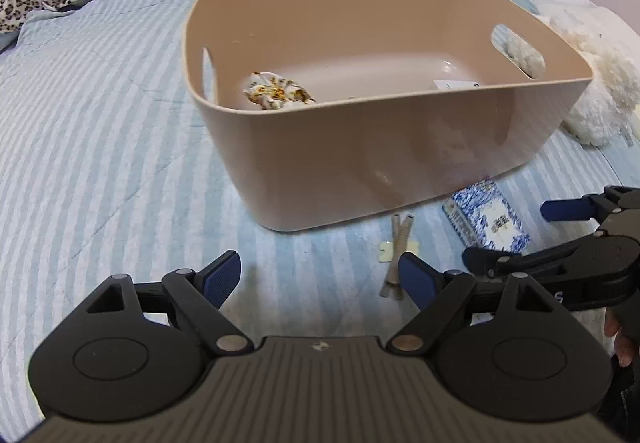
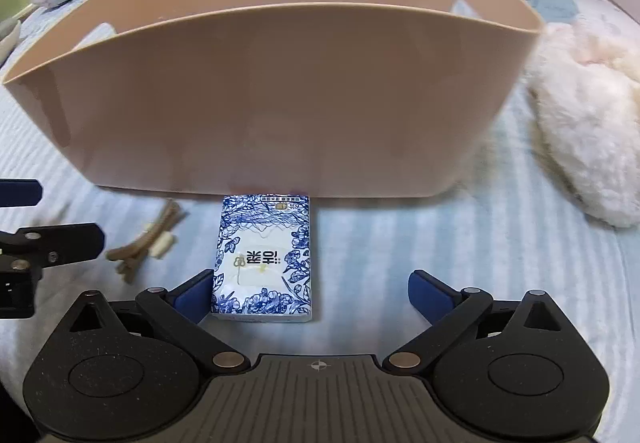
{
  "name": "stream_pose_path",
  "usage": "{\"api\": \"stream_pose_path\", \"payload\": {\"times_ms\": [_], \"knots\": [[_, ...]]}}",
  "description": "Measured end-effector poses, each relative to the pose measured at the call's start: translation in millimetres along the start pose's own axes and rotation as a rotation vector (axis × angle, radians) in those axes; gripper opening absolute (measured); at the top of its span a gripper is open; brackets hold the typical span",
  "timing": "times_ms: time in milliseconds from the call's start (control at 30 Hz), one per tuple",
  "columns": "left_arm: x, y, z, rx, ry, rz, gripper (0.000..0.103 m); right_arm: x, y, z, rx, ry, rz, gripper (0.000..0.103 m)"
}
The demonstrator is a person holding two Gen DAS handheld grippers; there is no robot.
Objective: Organize objects
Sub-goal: 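Grasp the hair clips with the left tool while the right tool grasps the blue-and-white box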
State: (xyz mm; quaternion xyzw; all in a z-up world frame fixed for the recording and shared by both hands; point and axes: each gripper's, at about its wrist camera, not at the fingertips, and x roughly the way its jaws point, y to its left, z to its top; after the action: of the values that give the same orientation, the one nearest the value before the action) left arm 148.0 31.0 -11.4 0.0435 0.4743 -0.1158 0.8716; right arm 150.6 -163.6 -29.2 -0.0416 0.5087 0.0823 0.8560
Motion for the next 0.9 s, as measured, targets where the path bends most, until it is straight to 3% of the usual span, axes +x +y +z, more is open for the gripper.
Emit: {"api": "stream_pose_path", "payload": {"times_ms": [533, 900], "knots": [[0, -17, 2, 0.037, -0.023, -0.084, 0.086, -6, -25, -10, 0.027, -0.014, -0.038, 0.103], [28, -27, -9, 0.076, 0.06, -0.036, 0.084, -9, -21, -14, 0.01, -0.016, -0.031, 0.103]]}}
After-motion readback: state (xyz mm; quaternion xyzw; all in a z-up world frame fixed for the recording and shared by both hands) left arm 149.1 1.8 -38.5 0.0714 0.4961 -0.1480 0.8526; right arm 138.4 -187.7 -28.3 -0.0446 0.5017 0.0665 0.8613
